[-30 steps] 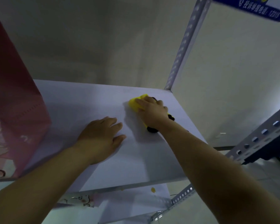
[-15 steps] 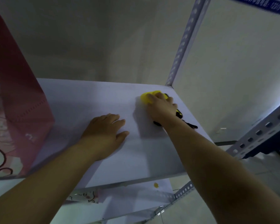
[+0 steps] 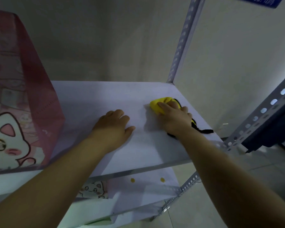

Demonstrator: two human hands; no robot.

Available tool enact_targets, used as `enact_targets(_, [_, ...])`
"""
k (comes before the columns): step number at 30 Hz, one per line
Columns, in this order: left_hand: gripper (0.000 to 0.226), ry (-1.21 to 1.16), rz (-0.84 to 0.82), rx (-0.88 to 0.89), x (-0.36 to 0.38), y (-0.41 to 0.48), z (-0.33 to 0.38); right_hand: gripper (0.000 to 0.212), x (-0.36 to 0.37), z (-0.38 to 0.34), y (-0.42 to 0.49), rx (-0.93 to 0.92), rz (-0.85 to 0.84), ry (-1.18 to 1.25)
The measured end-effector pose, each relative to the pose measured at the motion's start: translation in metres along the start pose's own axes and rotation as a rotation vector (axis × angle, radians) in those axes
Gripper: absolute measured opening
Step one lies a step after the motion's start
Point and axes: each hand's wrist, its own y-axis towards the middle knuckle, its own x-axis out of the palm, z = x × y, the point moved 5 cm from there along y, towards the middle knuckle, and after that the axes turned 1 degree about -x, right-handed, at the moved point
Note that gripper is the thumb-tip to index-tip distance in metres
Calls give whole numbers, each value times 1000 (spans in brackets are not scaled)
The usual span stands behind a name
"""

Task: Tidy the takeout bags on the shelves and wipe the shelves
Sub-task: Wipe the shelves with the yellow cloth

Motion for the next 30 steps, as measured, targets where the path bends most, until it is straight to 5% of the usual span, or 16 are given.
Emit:
enact_targets(5, [36,6,2,42,-14,-27,5,44,-2,1,-47,-248,-56,123])
enact_targets(11, [32,-24,47,118,-19,-71,4,60,-3,32,-61,104,-77,-21])
enact_targets(21, [24,-62,179,183,-25,-125,-2,55,-5,-53,-130,-123,74,26])
enact_targets(30, [27,-82,173,149,-26,-162,-14,45,-11,-75,-160,150,207,4])
